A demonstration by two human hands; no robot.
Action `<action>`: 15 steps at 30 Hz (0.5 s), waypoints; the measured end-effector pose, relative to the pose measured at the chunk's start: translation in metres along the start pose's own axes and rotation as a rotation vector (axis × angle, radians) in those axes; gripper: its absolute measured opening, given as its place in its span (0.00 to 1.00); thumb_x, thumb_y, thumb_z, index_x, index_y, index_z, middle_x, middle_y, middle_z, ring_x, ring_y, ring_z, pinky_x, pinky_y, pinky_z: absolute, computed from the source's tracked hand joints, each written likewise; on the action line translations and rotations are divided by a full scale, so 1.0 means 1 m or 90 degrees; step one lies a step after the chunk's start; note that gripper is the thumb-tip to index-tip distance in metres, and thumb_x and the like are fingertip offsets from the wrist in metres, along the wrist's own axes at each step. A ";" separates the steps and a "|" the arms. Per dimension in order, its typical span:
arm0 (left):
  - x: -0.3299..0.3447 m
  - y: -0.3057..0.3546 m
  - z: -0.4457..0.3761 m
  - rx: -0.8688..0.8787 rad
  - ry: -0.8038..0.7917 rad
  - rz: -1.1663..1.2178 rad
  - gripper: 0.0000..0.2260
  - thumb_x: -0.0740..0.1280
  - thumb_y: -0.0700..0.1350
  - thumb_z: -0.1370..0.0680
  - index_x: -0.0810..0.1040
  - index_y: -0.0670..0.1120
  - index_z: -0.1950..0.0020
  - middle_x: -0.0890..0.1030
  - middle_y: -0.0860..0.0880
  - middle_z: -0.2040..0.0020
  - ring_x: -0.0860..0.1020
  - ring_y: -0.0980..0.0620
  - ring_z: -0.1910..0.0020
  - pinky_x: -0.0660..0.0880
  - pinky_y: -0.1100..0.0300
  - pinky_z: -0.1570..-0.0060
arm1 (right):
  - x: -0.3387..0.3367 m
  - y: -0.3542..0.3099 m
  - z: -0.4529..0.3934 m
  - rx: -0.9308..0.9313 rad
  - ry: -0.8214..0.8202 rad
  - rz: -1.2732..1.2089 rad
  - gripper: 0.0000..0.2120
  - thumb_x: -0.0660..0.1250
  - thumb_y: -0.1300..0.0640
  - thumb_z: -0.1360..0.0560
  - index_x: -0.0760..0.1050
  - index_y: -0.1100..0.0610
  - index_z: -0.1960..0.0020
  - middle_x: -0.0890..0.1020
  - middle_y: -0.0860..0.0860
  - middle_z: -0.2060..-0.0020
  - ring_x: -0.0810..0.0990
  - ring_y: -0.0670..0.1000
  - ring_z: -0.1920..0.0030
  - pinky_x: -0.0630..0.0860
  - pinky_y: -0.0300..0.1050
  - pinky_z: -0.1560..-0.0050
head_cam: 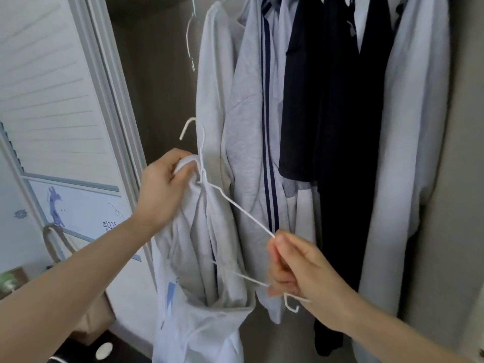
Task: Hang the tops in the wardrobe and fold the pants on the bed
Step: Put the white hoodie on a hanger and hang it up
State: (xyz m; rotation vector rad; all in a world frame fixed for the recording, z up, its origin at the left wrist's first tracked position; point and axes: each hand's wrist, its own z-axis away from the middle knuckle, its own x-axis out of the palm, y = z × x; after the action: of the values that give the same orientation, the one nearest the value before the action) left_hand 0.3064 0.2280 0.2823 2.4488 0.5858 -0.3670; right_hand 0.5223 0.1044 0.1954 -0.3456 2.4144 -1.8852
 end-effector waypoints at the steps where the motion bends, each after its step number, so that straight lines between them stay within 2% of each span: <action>1: -0.006 0.010 -0.002 0.004 -0.010 0.026 0.06 0.63 0.40 0.20 0.79 0.46 0.49 0.81 0.52 0.54 0.78 0.56 0.55 0.73 0.60 0.53 | -0.001 0.003 0.000 -0.039 -0.001 -0.017 0.22 0.62 0.41 0.23 0.65 0.60 0.61 0.60 0.50 0.73 0.58 0.50 0.73 0.67 0.55 0.59; 4: -0.028 0.019 -0.011 0.095 -0.102 0.005 0.09 0.62 0.48 0.19 0.79 0.49 0.44 0.78 0.53 0.50 0.75 0.55 0.48 0.70 0.64 0.45 | -0.006 0.000 0.003 -0.135 -0.039 -0.103 0.24 0.64 0.39 0.25 0.64 0.60 0.63 0.57 0.52 0.74 0.55 0.51 0.74 0.70 0.55 0.57; 6: -0.040 0.012 -0.020 0.156 -0.129 -0.096 0.16 0.58 0.57 0.20 0.78 0.50 0.43 0.75 0.48 0.49 0.71 0.53 0.45 0.66 0.60 0.38 | -0.006 -0.008 0.002 -0.176 -0.079 -0.136 0.21 0.64 0.42 0.23 0.66 0.59 0.63 0.57 0.52 0.74 0.55 0.51 0.74 0.70 0.56 0.57; 7: -0.043 0.006 -0.022 0.165 -0.134 -0.127 0.17 0.55 0.60 0.20 0.78 0.51 0.46 0.75 0.48 0.52 0.72 0.53 0.48 0.68 0.57 0.40 | -0.004 -0.011 0.002 -0.184 -0.097 -0.140 0.19 0.63 0.44 0.23 0.67 0.58 0.62 0.57 0.51 0.75 0.56 0.51 0.74 0.70 0.56 0.57; 8: -0.044 0.004 -0.022 0.159 -0.134 -0.130 0.17 0.53 0.61 0.20 0.76 0.52 0.51 0.75 0.49 0.56 0.73 0.55 0.54 0.70 0.57 0.47 | -0.002 -0.012 0.000 -0.185 -0.113 -0.138 0.18 0.62 0.45 0.22 0.68 0.58 0.62 0.58 0.51 0.75 0.56 0.50 0.74 0.70 0.56 0.58; 10: -0.039 0.006 -0.016 0.129 -0.132 -0.093 0.17 0.52 0.60 0.21 0.75 0.52 0.56 0.76 0.46 0.60 0.73 0.54 0.60 0.69 0.64 0.59 | 0.000 -0.006 -0.004 -0.168 -0.144 -0.126 0.18 0.60 0.46 0.21 0.67 0.59 0.61 0.60 0.51 0.75 0.58 0.50 0.74 0.68 0.55 0.60; 12: -0.036 0.011 -0.012 0.133 -0.125 -0.072 0.21 0.54 0.61 0.22 0.76 0.46 0.56 0.76 0.45 0.62 0.74 0.52 0.61 0.68 0.63 0.62 | 0.000 0.007 -0.007 -0.115 -0.155 -0.103 0.18 0.61 0.44 0.21 0.68 0.59 0.60 0.65 0.51 0.74 0.62 0.51 0.74 0.68 0.51 0.64; 13: -0.035 0.016 -0.010 0.138 -0.121 -0.067 0.20 0.56 0.61 0.23 0.76 0.46 0.57 0.77 0.47 0.63 0.74 0.51 0.62 0.69 0.61 0.63 | -0.002 0.013 -0.009 -0.088 -0.151 -0.084 0.18 0.60 0.44 0.21 0.70 0.59 0.59 0.69 0.51 0.74 0.66 0.50 0.73 0.69 0.49 0.64; 15: -0.034 0.021 -0.010 0.125 -0.106 -0.070 0.17 0.58 0.63 0.24 0.75 0.53 0.61 0.76 0.51 0.66 0.74 0.53 0.65 0.69 0.57 0.64 | -0.003 0.017 -0.013 -0.027 -0.105 -0.001 0.18 0.55 0.46 0.19 0.73 0.58 0.56 0.76 0.53 0.70 0.75 0.52 0.69 0.74 0.49 0.61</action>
State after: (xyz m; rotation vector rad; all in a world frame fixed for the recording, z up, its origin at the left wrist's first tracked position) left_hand 0.2882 0.2080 0.3132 2.5453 0.6389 -0.6959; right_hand 0.5205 0.1212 0.1815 -0.4856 2.3484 -1.7330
